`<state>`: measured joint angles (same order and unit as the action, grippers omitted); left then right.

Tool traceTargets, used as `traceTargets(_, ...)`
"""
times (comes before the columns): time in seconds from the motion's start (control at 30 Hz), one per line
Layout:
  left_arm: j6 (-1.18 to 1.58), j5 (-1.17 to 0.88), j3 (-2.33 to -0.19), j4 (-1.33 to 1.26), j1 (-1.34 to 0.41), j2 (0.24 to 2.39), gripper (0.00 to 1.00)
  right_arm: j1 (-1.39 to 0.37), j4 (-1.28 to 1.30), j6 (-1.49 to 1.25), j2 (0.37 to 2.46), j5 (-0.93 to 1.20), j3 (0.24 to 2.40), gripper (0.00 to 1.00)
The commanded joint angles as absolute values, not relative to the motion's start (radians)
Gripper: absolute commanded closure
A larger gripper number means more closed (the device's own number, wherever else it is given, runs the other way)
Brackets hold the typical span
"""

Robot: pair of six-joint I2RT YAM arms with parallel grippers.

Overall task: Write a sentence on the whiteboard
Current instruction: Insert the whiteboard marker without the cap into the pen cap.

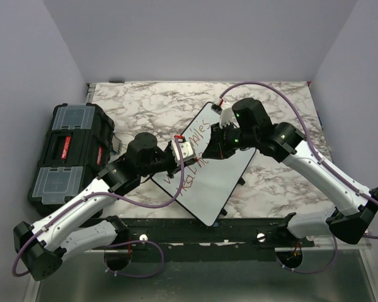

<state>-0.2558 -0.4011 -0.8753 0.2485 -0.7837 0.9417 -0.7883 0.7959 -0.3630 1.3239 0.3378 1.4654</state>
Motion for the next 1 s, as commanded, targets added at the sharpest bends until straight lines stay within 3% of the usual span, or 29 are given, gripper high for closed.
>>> traceTargets(0.0,-0.224,-0.47,-0.92,0.102,-0.788,0.93,1.0,-0.839,0.769,-0.357,1.364,0.343,1.467,0.99)
traceTargets(0.97,-0.19,-0.778,-1.037,0.174,-0.787,0.956,1.0,-0.912,0.674,-0.244,1.394,0.419,1.365,0.99)
